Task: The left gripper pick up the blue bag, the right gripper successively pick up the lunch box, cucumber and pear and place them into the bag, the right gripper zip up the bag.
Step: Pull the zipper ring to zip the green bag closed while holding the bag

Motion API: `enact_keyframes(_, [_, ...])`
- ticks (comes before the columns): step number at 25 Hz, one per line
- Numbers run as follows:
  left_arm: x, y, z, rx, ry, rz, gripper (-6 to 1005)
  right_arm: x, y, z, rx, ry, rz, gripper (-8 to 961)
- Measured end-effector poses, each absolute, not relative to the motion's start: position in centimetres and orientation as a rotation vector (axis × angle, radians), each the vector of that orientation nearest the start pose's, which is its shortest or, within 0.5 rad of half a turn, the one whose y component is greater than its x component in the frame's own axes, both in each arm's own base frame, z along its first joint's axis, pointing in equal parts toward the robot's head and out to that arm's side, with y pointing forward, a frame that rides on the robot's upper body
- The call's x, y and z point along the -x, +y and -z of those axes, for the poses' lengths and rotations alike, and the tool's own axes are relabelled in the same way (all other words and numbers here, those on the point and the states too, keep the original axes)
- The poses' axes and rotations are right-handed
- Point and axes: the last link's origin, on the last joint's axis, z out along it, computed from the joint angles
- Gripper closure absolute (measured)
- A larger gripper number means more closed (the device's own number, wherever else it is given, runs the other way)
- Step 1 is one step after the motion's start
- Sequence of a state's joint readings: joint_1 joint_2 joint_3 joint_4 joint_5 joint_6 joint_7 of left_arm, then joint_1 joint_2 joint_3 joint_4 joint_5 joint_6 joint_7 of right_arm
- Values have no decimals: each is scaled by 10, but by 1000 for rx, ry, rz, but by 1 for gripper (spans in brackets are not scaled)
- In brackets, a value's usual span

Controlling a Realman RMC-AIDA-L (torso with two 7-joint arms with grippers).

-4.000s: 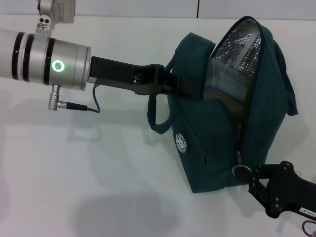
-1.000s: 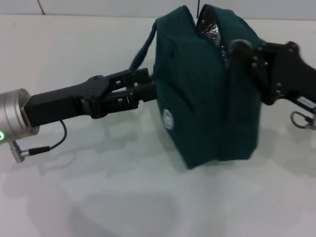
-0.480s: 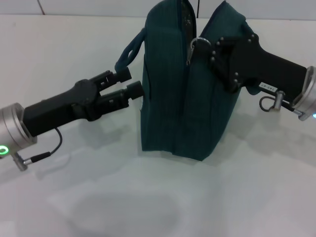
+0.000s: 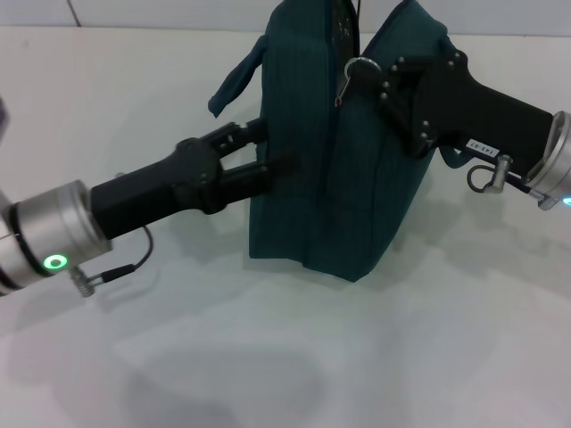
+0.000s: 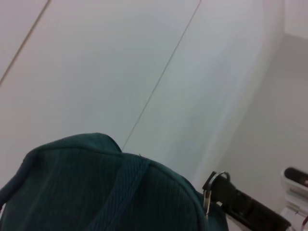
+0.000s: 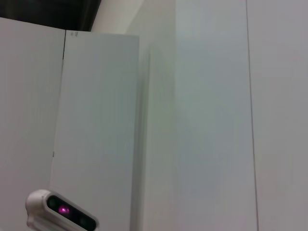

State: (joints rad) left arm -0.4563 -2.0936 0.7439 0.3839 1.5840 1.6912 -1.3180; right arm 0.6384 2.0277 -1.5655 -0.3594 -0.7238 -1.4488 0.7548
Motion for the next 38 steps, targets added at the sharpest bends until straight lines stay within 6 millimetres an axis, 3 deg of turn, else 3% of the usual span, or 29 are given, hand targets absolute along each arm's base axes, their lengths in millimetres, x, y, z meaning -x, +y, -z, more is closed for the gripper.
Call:
enact_keyframes(10, [242,311,31,2463,-821,1302,133,-169,351,33,2443,25,-1269,947])
enact_keyframes(16, [241,316,32,2462,-795,1277,330,-168,351,32,2435,28,-1283,947])
enact_keyframes(26, [240,316,33,2481,-743,1254,750,-169,350,29,2414,35,-1311,947])
enact_keyframes(38, [237,307,44,2607,-721,1195,839,-165,354,18,2330,48,-1378,947])
